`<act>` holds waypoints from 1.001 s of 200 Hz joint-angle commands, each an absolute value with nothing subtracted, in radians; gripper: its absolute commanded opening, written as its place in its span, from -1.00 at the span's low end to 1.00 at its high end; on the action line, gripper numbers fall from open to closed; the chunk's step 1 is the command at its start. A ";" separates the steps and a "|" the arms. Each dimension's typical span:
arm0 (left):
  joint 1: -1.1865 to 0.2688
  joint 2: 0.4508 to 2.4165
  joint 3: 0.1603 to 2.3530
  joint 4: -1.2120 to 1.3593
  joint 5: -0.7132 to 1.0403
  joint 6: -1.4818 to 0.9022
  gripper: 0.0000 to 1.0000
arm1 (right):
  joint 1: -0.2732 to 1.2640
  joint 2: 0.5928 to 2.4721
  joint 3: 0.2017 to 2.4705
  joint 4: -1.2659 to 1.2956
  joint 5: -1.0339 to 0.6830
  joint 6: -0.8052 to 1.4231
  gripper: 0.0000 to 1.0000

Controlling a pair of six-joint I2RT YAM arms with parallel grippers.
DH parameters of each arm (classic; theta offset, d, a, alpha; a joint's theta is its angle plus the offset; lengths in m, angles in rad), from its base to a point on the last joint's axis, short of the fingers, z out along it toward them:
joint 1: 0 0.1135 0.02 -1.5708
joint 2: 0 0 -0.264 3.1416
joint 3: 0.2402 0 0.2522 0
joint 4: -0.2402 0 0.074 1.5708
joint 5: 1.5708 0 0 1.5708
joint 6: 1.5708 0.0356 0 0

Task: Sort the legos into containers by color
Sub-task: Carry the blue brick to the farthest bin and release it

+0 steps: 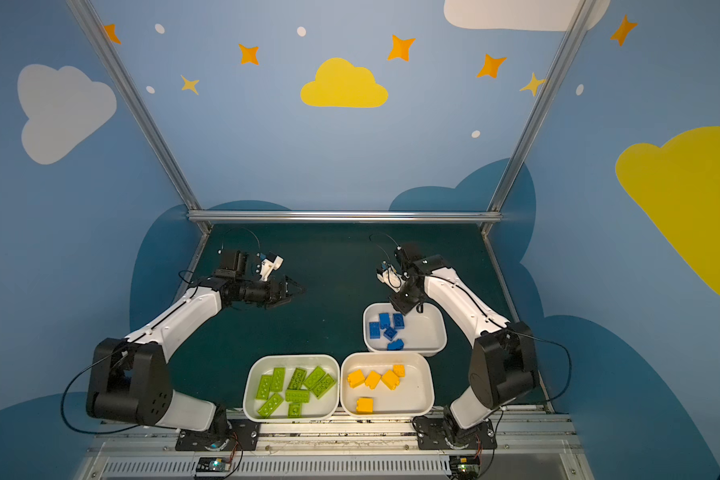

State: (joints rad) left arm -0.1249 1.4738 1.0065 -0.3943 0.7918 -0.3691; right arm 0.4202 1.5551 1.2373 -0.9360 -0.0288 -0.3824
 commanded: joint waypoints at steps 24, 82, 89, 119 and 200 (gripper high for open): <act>-0.137 1.490 1.035 -0.375 0.809 -0.376 0.99 | 0.411 1.504 1.072 -0.893 0.063 -0.440 -0.40; -0.137 1.480 1.037 -0.400 0.796 -0.353 0.99 | 0.402 1.553 1.135 -0.905 0.012 -0.403 0.18; -0.137 1.481 1.038 -0.403 0.795 -0.351 0.99 | 0.393 1.552 1.163 -0.913 -0.003 -0.398 0.20; -0.134 1.492 1.046 -0.404 0.796 -0.348 0.99 | 0.370 1.599 1.295 -0.884 -0.037 -0.382 0.23; -0.129 1.473 1.026 -0.402 0.783 -0.351 0.99 | 0.321 2.094 1.844 -0.910 -0.048 -0.244 0.27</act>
